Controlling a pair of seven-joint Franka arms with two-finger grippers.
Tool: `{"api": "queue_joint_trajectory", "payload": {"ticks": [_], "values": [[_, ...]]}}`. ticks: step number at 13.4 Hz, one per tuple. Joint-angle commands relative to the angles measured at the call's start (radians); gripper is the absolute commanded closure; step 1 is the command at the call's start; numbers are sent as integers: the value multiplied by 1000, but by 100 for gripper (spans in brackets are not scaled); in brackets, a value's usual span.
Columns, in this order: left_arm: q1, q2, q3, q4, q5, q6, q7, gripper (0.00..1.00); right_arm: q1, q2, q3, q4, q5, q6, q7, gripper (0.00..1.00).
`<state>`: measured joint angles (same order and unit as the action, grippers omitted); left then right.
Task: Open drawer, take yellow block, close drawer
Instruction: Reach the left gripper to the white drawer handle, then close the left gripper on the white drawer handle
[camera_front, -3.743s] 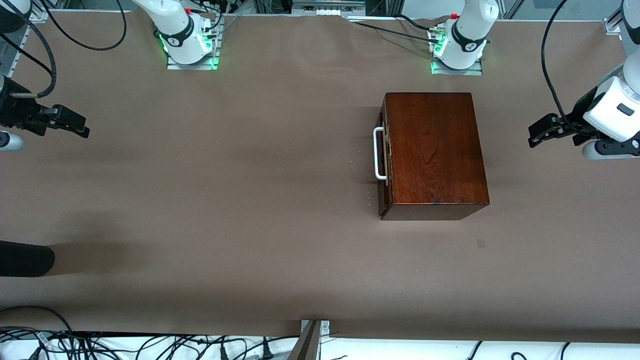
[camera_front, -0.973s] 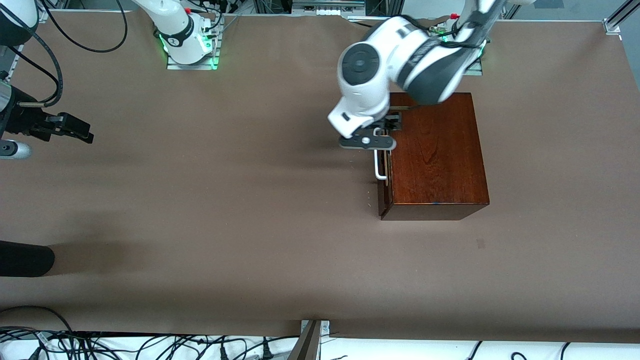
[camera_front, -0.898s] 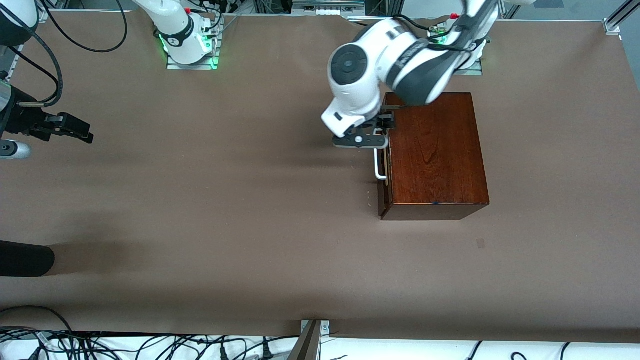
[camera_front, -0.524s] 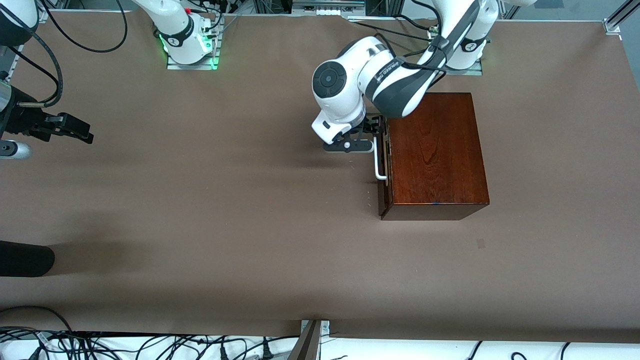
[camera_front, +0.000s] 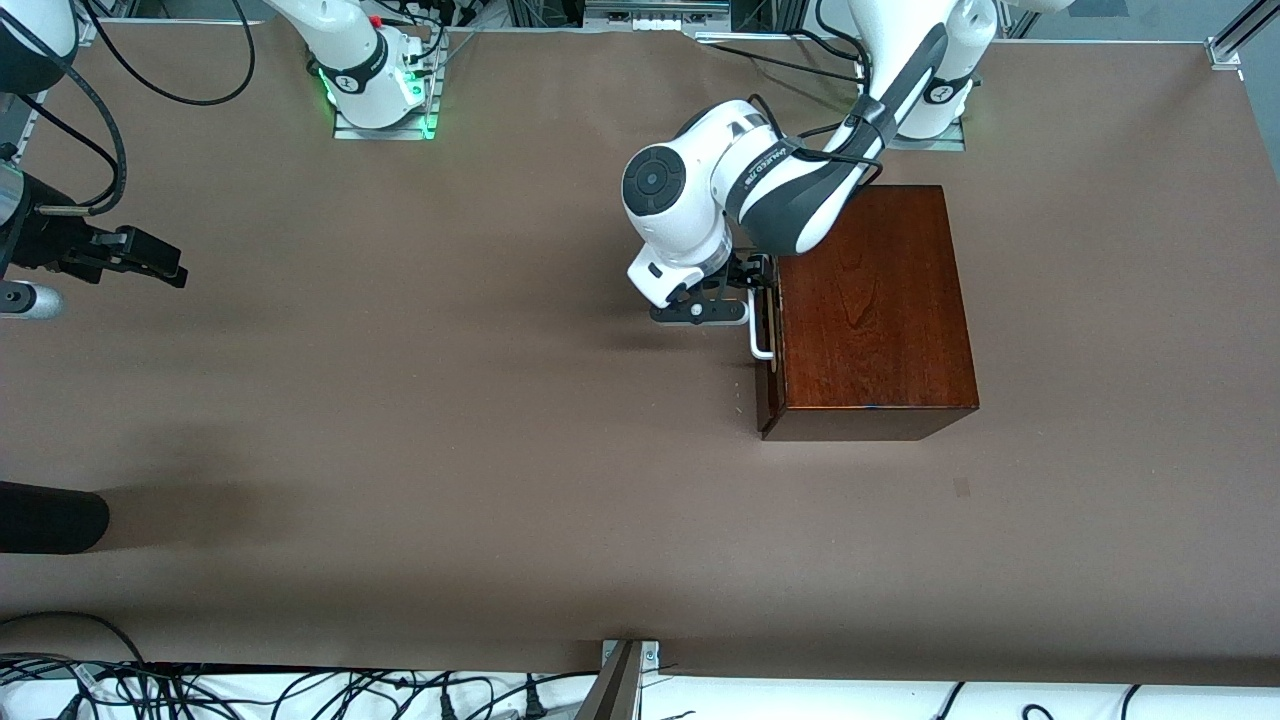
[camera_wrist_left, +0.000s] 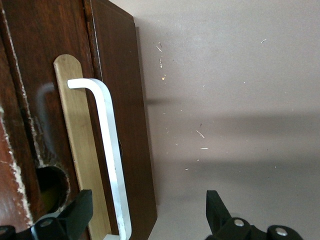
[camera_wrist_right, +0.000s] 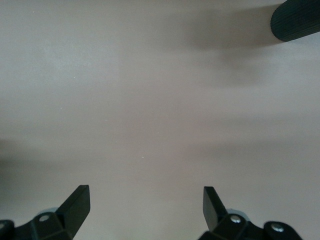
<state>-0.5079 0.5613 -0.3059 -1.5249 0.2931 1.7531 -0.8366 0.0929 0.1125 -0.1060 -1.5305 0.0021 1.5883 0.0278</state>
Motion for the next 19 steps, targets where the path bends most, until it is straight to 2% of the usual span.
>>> {"api": "queue_joint_trajectory", "payload": {"ticks": [1, 6, 8, 19], "values": [[-7, 31, 7, 28, 35, 38, -9, 0, -5, -2, 3, 0, -11, 2, 0, 0], [-1, 55, 10, 28, 89, 65, -9, 0, -4, -19, 5, 7, -10, -8, 0, 0], [2, 52, 10, 29, 89, 63, -7, 0, -4, -40, 5, 7, -4, -11, 0, 0], [6, 75, 33, 26, 77, 98, -13, 0, -2, -33, 5, 3, -8, -2, 0, 0]]}}
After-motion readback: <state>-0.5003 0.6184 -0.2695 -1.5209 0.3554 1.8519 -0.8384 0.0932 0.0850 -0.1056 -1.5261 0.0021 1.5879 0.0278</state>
